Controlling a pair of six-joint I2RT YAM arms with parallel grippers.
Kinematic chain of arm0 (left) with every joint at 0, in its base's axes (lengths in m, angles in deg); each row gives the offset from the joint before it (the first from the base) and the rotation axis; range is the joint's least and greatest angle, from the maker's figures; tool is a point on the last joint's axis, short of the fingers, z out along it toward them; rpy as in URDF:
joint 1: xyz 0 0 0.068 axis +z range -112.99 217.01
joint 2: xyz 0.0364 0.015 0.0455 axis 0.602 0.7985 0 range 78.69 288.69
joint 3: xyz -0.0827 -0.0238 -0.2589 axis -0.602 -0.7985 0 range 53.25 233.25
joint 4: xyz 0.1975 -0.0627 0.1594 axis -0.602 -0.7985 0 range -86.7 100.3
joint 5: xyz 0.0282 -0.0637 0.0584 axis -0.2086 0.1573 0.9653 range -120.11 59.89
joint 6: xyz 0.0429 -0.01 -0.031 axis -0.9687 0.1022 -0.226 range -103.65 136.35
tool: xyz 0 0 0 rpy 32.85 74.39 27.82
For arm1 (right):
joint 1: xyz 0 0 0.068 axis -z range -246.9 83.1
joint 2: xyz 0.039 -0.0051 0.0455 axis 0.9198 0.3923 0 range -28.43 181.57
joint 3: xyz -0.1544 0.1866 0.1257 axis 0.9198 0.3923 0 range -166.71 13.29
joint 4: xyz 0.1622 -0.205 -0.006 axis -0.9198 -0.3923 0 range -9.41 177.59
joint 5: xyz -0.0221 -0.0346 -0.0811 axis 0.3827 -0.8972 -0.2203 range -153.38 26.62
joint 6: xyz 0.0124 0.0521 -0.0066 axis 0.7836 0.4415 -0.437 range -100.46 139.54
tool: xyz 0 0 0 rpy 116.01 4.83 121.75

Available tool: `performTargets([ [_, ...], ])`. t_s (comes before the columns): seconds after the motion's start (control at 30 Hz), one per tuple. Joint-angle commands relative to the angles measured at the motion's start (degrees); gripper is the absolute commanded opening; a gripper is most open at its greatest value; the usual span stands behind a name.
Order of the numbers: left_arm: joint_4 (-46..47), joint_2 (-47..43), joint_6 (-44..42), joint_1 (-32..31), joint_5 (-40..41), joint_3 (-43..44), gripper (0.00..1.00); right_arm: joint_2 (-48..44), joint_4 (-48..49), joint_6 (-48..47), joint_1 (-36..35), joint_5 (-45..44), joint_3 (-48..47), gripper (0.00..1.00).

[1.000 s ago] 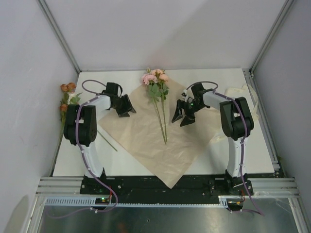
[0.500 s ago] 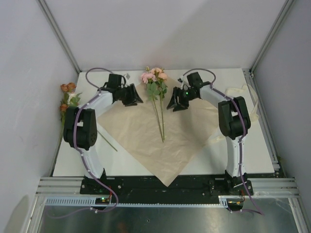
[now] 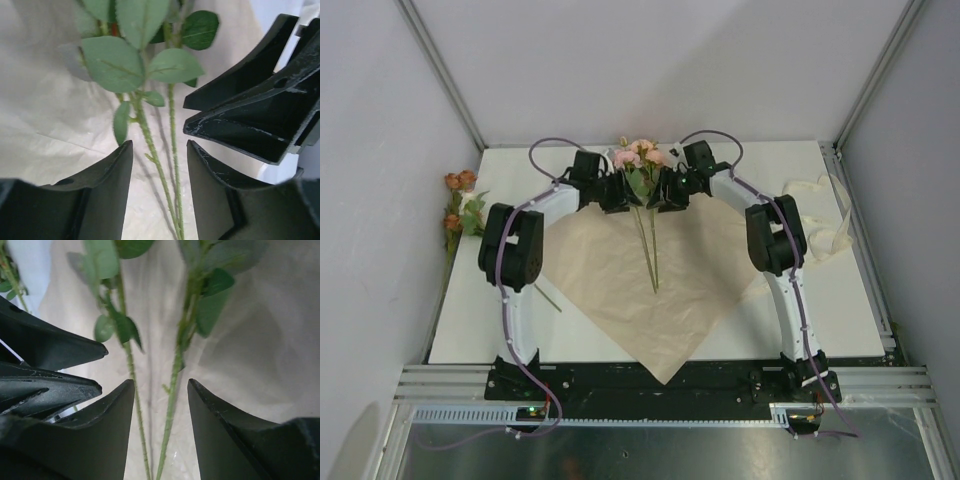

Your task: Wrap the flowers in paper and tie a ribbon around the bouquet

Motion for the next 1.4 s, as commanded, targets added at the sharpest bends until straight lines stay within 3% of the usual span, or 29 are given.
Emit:
performTargets([
  [0.0,2.3,3.0,1.3,-0.8,1.8,3.1,0.53,2.1,1.2,0.4,-0.4,-2.9,-4.1,0.52],
  [0.2,2.3,7.3,0.6,-1.3,2.3,6.2,0.49,4.7,2.8,1.1,-0.5,-2.5,-5.3,0.43],
  [0.5,2.3,5.3,0.4,-1.3,1.4,7.9,0.07,3.1,3.9,1.6,-0.2,0.9,-6.0,0.02],
  [0.63,2.3,0.4,1.1,-1.2,1.8,6.6,0.01,-2.3,5.6,1.8,-0.1,0.5,-2.6,0.00],
  [1.0,3.0,-13.8,10.5,-1.2,1.6,-8.3,0.00,-14.7,5.5,3.1,-1.0,1.7,12.4,0.00],
  [1.17,5.8,-12.8,11.3,-1.8,1.2,-12.9,0.00,-14.9,7.4,6.1,-1.1,3.2,18.4,0.00],
  [1.37,6.2,-6.1,9.1,-2.4,0.3,-11.1,0.00,-11.7,11.1,7.1,-0.8,2.8,20.4,0.00],
])
